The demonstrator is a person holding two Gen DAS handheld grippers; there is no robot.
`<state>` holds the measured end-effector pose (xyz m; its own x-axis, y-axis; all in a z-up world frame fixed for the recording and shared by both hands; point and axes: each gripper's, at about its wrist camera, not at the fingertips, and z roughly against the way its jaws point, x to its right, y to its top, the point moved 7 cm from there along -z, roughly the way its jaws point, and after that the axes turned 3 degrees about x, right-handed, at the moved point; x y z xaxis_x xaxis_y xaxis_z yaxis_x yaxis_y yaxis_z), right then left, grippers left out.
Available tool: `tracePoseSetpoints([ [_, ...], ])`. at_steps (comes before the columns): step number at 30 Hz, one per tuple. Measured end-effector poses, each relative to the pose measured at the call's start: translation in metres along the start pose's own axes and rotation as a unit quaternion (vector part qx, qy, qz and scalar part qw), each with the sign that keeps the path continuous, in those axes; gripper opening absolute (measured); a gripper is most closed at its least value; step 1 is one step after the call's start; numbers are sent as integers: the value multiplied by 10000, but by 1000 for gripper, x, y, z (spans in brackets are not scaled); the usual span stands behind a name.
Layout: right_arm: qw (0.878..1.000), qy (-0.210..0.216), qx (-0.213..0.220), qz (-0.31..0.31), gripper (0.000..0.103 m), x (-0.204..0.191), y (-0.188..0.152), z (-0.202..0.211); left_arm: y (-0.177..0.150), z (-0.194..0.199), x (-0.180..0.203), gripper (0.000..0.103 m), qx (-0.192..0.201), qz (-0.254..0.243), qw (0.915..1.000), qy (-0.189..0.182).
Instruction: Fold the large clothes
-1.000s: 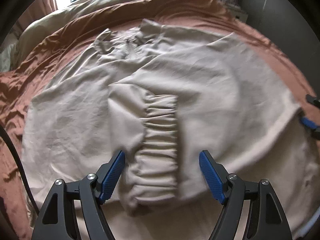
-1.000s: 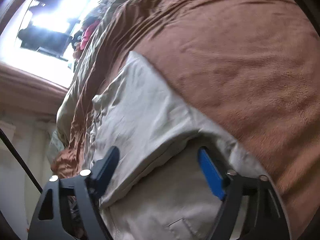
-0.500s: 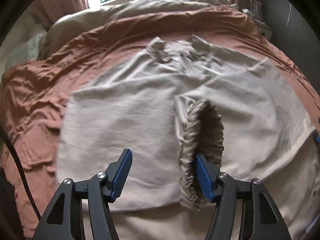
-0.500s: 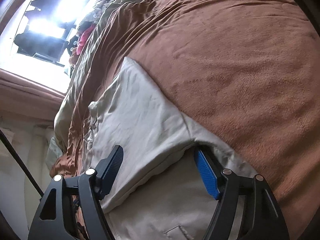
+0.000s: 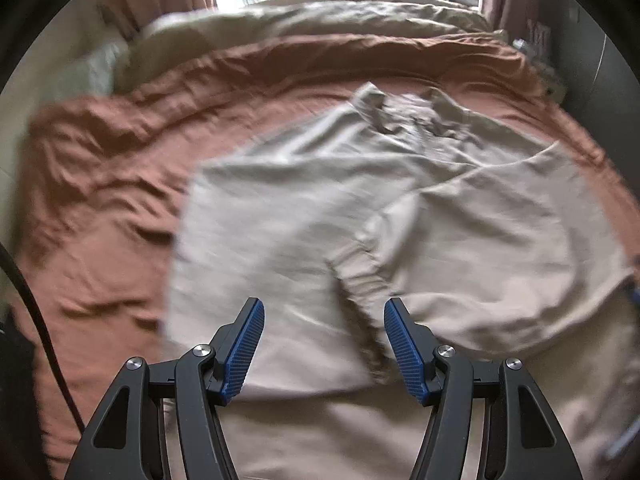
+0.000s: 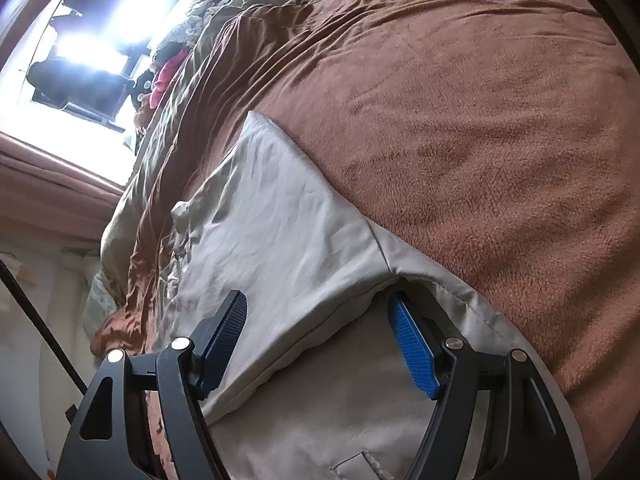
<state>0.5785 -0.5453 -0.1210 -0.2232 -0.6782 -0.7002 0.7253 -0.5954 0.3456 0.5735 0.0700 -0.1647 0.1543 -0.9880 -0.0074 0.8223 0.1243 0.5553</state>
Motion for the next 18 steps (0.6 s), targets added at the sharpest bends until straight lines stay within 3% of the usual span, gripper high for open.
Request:
tracePoseSetpoints([
  [1, 10000, 0, 15, 1, 70, 0, 0, 0, -3, -7, 1, 64, -88, 128, 9998, -136],
  [6, 10000, 72, 28, 48, 33, 0, 0, -6, -23, -51, 21, 64, -584, 590, 9943, -665],
  [8, 10000, 69, 54, 10, 20, 4, 4, -10, -28, -66, 29, 64, -685, 577, 9937, -679],
  [9, 9999, 116, 76, -63, 17, 5, 5, -10, -28, -70, 32, 63, -620, 505, 9948, -625],
  [11, 9994, 200, 73, -263, 14, 11, 7, -13, -26, -73, 36, 49, -504, 404, 9960, -610],
  [18, 9985, 130, 25, -535, 14, 17, 6, -25, -17, -82, 28, 43, -423, 482, 9962, -583],
])
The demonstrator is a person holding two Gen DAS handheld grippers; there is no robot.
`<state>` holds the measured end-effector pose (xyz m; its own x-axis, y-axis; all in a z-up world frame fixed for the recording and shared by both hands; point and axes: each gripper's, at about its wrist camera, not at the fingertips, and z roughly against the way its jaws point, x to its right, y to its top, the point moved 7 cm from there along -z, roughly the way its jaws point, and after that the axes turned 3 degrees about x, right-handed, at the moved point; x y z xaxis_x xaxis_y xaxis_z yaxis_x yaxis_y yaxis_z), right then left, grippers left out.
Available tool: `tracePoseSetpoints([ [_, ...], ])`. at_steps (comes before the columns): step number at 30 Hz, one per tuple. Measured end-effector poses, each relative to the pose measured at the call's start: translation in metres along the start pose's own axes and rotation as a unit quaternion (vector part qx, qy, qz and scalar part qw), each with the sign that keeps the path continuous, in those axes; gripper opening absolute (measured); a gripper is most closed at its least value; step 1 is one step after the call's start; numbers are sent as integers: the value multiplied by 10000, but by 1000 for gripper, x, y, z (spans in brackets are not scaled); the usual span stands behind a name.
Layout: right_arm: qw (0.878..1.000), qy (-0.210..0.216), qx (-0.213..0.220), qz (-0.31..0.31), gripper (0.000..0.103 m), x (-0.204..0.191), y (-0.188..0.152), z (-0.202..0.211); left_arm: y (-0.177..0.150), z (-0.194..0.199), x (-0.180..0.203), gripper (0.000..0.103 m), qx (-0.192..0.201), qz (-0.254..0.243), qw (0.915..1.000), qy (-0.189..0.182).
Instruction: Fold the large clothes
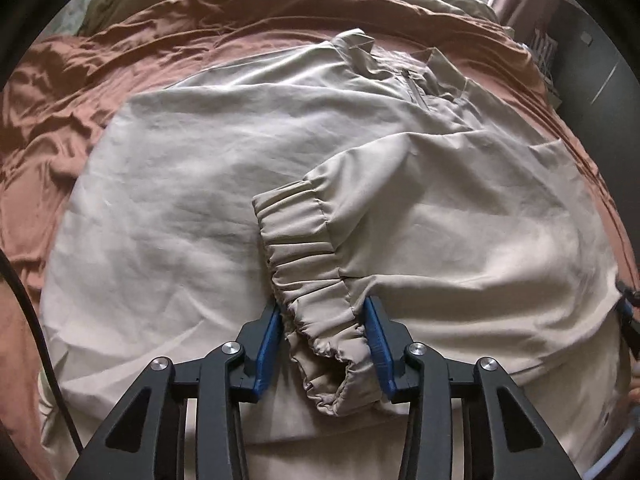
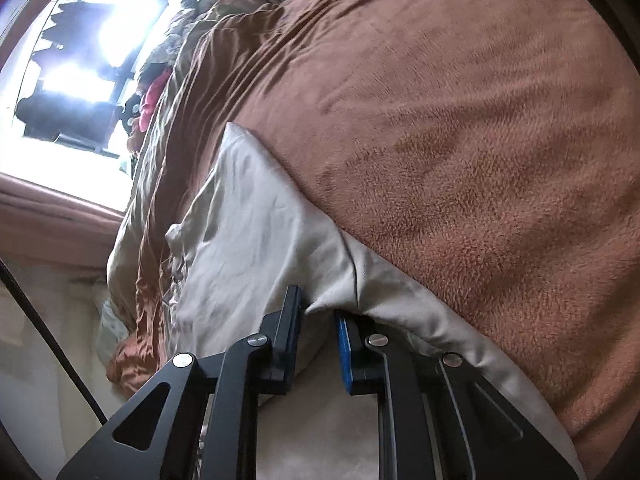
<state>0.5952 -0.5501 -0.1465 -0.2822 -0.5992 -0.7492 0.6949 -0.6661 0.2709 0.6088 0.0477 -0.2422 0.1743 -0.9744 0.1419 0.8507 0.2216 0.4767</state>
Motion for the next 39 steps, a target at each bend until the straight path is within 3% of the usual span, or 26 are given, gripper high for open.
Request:
tracePoseSetpoints([
  [6, 9998, -165, 32, -145, 14, 0, -1, 14, -8, 11, -3, 43, -52, 25, 9999, -85],
  [9, 9997, -190, 35, -173, 16, -3, -4, 24, -5, 27, -3, 44, 155, 77, 9997, -162],
  [10, 9997, -170, 59, -144, 22, -6, -5, 30, -4, 36, -2, 44, 264, 41, 9995, -150],
  [12, 9998, -144, 149, -33, 53, -13, -7, 40, -3, 53, 0, 47, 413, 13, 9989, -224],
  [13, 9997, -98, 216, 19, 75, -16, -8, 45, -3, 61, 1, 50, 464, 34, 9985, -284],
  [14, 9995, -81, 280, 91, 79, -21, -10, 52, -4, 70, 1, 53, 515, 60, 9981, -337],
  [20, 9980, -100, 379, 499, 79, -36, -30, 80, -14, 132, 0, 74, 875, 151, 9947, -527],
  [28, 9926, 282, 492, 1072, 86, -38, -79, 140, -53, 204, -18, 78, 1258, 302, 9901, -552],
  [30, 9890, 264, 595, 1330, 87, -40, -86, 162, -64, 224, -23, 86, 1380, 356, 9881, -573],
  [32, 9854, 291, 721, 1516, 97, -42, -93, 187, -75, 246, -28, 103, 1565, 406, 9850, -607],
  [34, 9825, 394, 831, 1620, 103, -42, -99, 211, -86, 268, -32, 103, 1752, 467, 9814, -623],
  [39, 9727, 523, 1124, 1961, 103, -42, -115, 266, -118, 316, -40, 103, 2097, 593, 9737, -664],
])
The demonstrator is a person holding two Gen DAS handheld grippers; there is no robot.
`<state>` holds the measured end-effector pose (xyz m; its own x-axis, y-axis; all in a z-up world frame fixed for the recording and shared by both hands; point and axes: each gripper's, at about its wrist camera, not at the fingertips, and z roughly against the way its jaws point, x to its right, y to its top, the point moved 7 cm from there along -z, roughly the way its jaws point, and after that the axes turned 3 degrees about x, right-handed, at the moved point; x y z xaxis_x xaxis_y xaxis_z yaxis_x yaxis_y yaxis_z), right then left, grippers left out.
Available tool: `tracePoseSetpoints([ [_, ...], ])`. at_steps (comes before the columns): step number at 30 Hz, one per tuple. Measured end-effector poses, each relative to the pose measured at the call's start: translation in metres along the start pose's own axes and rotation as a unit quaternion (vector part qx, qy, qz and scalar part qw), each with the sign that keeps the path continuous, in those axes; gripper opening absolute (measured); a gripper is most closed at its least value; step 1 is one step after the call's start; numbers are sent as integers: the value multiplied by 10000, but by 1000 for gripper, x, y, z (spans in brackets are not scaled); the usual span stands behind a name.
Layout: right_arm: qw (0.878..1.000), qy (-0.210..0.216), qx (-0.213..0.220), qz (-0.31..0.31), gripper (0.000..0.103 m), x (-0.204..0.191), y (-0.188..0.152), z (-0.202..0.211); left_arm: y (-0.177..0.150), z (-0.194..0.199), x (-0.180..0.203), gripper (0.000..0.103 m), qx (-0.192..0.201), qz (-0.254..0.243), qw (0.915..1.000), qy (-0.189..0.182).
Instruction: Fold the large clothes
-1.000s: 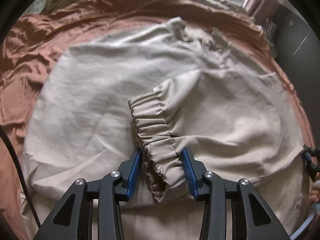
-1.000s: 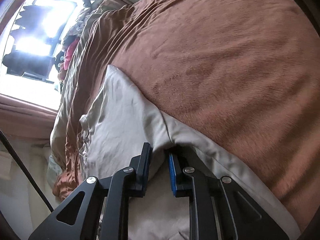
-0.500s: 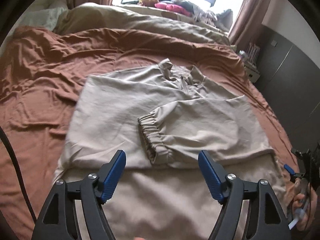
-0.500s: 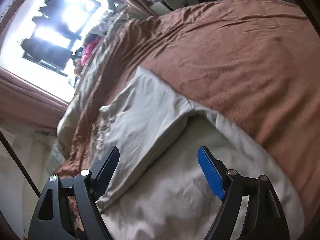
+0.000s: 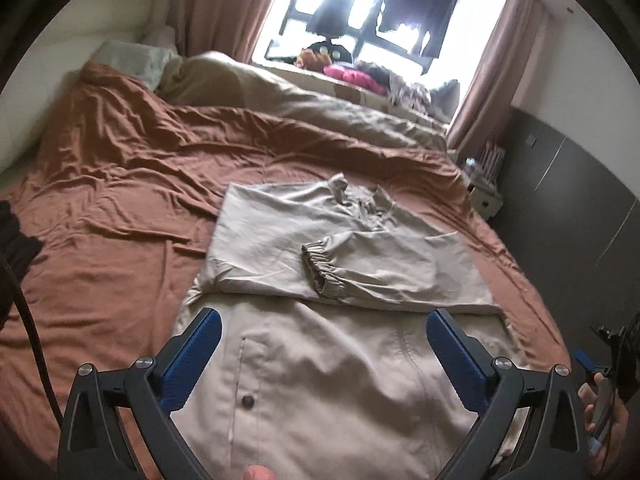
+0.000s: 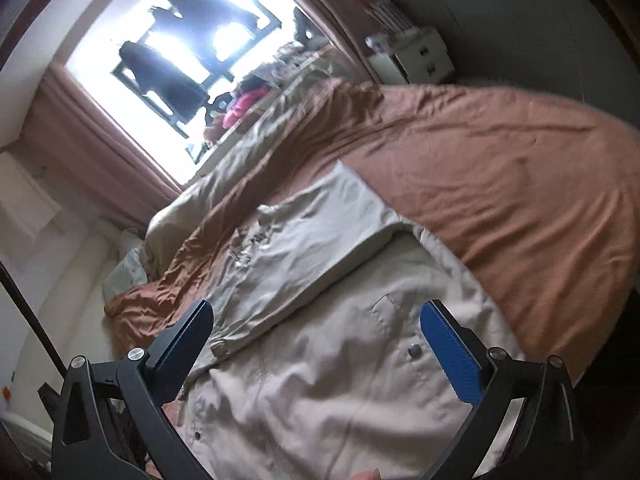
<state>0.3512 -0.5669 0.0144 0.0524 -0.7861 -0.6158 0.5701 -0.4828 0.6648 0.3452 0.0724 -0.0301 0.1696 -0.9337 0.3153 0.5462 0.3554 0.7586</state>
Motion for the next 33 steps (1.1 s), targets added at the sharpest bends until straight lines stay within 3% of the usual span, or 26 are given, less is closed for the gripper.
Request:
tracePoseSetpoints([
  [7, 9977, 56, 323, 588, 103, -6, -15, 56, -18, 66, -5, 103, 357, -204, 9991, 54],
  [15, 9887, 167, 151, 1484, 103, -19, -48, 82, -44, 100, -27, 103, 729, 22, 9973, 73],
  [19, 9837, 111, 88, 1790, 103, -17, -65, 93, -66, 116, -30, 103, 727, -191, 9970, 187],
  [25, 9827, 58, 6, 1852, 103, -9, -82, 116, -90, 142, -37, 103, 794, 16, 9968, -135],
  [30, 9813, -86, -21, 1923, 103, 2, -95, 131, -109, 159, -44, 103, 752, -118, 9970, 139],
  [33, 9805, -152, -12, 1960, 103, 10, -99, 132, -118, 165, -48, 103, 793, -122, 9967, 101],
])
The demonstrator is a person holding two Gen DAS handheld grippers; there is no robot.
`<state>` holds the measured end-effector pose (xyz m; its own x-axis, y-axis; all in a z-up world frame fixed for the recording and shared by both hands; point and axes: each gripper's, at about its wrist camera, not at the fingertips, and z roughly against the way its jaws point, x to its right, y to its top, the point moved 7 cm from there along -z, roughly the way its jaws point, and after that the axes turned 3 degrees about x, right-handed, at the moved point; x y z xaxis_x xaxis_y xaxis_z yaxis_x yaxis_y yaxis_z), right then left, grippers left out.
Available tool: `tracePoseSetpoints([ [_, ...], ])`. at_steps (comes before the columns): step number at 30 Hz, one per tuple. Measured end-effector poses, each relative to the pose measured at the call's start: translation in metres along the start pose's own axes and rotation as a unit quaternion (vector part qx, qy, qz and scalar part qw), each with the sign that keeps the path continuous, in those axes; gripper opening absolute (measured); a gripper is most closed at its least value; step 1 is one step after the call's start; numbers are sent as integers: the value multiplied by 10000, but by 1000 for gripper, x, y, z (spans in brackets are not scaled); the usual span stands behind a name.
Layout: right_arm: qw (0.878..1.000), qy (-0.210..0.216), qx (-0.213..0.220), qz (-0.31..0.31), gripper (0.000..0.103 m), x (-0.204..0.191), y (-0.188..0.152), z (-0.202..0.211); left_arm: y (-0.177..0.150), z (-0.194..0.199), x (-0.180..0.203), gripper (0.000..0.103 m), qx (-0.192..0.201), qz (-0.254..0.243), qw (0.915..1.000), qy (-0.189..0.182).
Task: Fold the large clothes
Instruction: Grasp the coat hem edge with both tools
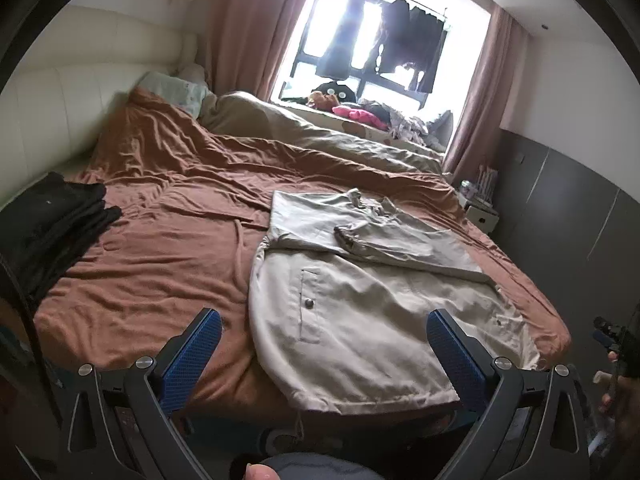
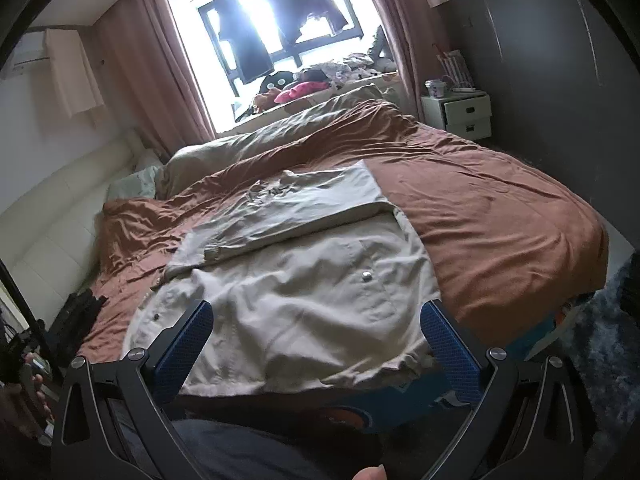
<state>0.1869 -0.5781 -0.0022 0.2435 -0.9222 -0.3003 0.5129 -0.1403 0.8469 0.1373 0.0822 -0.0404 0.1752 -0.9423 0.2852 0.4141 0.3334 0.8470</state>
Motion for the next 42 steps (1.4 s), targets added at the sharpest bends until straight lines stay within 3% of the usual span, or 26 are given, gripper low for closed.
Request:
tracePoseSetpoints([
  [7, 9995, 126, -247, -135, 103, 12, -30, -15, -24, 4, -9, 103, -18, -190, 9996, 216],
  [11, 9993, 108, -320, -182, 103, 17, -42, -21, -38, 1, -7, 103, -133, -268, 9995, 133],
  [13, 9992, 196, -266, -228, 103, 18, -44, -21, -43, -4, -9, 103, -249, -270, 9992, 175],
  [17, 9989, -50, -462, 33, 103, 25, -52, -39, -54, -20, -18, 103, -468, -276, 9984, 137],
  [22, 9959, -142, -849, -275, 103, 37, -63, -69, -85, -56, -39, 103, -1148, 53, 9934, 59],
  [30, 9940, -231, -850, -646, 103, 64, -57, -101, -106, -98, -57, 101, -1568, 387, 9869, 44],
  [32, 9933, -299, -891, -676, 96, 71, -55, -108, -107, -109, -58, 93, -1651, 389, 9855, 86],
  [34, 9926, -286, -947, -708, 89, 77, -53, -115, -105, -119, -56, 92, -1696, 459, 9844, -12],
  [37, 9894, -248, -1060, -966, 66, 90, -53, -128, -102, -131, -52, 92, -1678, 487, 9846, -118],
  [40, 9859, -103, -1090, -1262, 50, 102, -54, -139, -101, -146, -51, 92, -1736, 504, 9835, -119],
  [42, 9861, 80, -973, -1346, 47, 103, -50, -140, -101, -155, -52, 92, -1785, 543, 9823, -140],
])
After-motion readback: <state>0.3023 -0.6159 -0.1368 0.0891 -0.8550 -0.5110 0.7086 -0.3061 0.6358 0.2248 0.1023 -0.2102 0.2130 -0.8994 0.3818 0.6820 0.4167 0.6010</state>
